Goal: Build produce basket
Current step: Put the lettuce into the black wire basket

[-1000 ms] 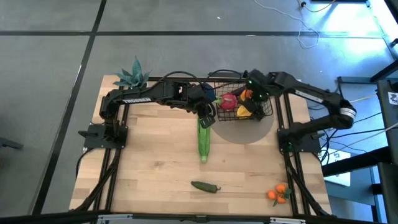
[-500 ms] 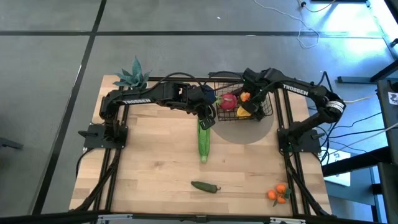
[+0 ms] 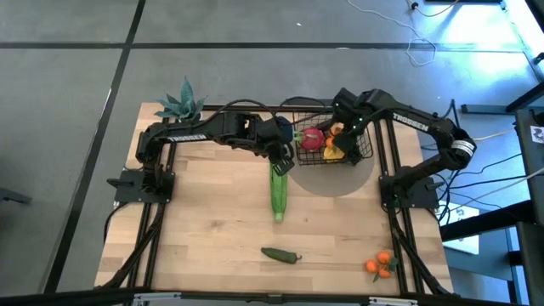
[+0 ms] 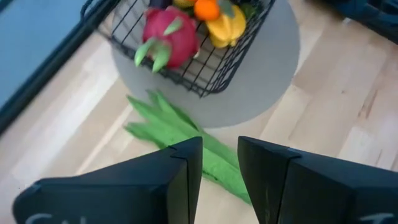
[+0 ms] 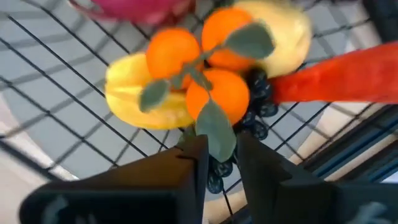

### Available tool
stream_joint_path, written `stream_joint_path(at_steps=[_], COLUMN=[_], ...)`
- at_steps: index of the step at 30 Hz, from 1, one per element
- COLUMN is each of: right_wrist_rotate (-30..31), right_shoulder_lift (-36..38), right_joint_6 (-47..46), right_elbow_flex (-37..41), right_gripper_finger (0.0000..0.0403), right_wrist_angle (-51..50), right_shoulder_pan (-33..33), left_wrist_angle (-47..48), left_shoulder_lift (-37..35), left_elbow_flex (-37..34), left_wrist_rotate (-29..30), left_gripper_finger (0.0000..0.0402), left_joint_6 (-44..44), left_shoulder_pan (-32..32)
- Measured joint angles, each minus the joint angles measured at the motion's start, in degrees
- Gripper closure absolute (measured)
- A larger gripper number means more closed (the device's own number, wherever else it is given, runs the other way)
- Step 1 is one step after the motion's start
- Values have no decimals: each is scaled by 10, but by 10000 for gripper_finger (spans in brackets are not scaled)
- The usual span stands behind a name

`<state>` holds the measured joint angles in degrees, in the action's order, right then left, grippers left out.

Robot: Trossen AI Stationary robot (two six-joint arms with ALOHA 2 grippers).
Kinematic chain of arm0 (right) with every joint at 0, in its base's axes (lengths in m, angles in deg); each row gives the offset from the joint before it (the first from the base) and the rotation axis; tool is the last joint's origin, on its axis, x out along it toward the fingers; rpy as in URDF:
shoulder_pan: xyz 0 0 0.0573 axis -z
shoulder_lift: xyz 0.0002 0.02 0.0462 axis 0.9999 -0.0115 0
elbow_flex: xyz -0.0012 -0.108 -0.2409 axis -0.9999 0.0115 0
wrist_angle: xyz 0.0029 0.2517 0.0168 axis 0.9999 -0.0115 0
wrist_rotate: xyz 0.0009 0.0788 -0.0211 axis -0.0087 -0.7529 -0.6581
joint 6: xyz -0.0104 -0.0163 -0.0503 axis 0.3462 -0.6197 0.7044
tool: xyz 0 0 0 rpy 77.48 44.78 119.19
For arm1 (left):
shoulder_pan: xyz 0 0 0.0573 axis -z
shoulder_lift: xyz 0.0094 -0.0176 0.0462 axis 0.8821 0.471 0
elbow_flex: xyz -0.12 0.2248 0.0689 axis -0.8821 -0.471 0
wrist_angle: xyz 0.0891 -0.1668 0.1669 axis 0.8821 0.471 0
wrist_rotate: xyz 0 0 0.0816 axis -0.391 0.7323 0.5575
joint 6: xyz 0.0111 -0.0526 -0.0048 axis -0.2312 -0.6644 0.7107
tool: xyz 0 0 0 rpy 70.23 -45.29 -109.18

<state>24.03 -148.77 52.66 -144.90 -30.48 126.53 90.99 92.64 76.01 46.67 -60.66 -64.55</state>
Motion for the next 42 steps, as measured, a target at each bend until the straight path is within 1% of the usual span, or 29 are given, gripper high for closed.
stream_joint_path(at_steps=[4,8,10,13,15,19,22,27,29,33,37,39,42], right_wrist_rotate=[0,0,-2,-5,-5,-5,-6,-6,-6,-6,-5,-5,-5], right_shoulder_lift=[33,79,105,143,165,198,217,234,235,234,234,235,234], right_joint_6=[-24,-32,-32,-45,-56,-75,-79,-80,-88,-89,-88,-87,-87], right_elbow_flex=[-25,-45,-52,-62,-69,-84,-85,-85,-85,-85,-85,-85,-85], right_gripper_finger=[325,325,325,325,325,325,325,325,324,324,324,324,324], right_wrist_angle=[-24,-34,-34,-33,-32,-27,-13,-2,1,9,25,27,30], right_shoulder_pan=[0,-11,-25,-50,-66,-102,-125,-155,-163,-173,-179,-180,-179], left_wrist_angle=[24,22,28,7,3,-67,-142,-216,-252,-276,-333,-356,-362], left_shoulder_lift=[0,7,9,8,9,8,9,8,8,8,8,8,8], left_elbow_flex=[0,-10,-34,-83,-112,-181,-238,-319,-346,-381,-415,-424,-435], left_wrist_rotate=[0,-3,-9,-20,-42,-90,-128,-164,-159,-139,-127,-116,-98], left_gripper_finger=[311,311,311,311,311,311,311,311,312,312,312,312,312], left_joint_6=[-65,-143,-186,-231,-254,-260,-266,-300,-305,-326,-335,-346,-352], left_shoulder_pan=[-1,-1,-3,-6,-11,-22,-29,-44,-47,-55,-67,-73,-79])
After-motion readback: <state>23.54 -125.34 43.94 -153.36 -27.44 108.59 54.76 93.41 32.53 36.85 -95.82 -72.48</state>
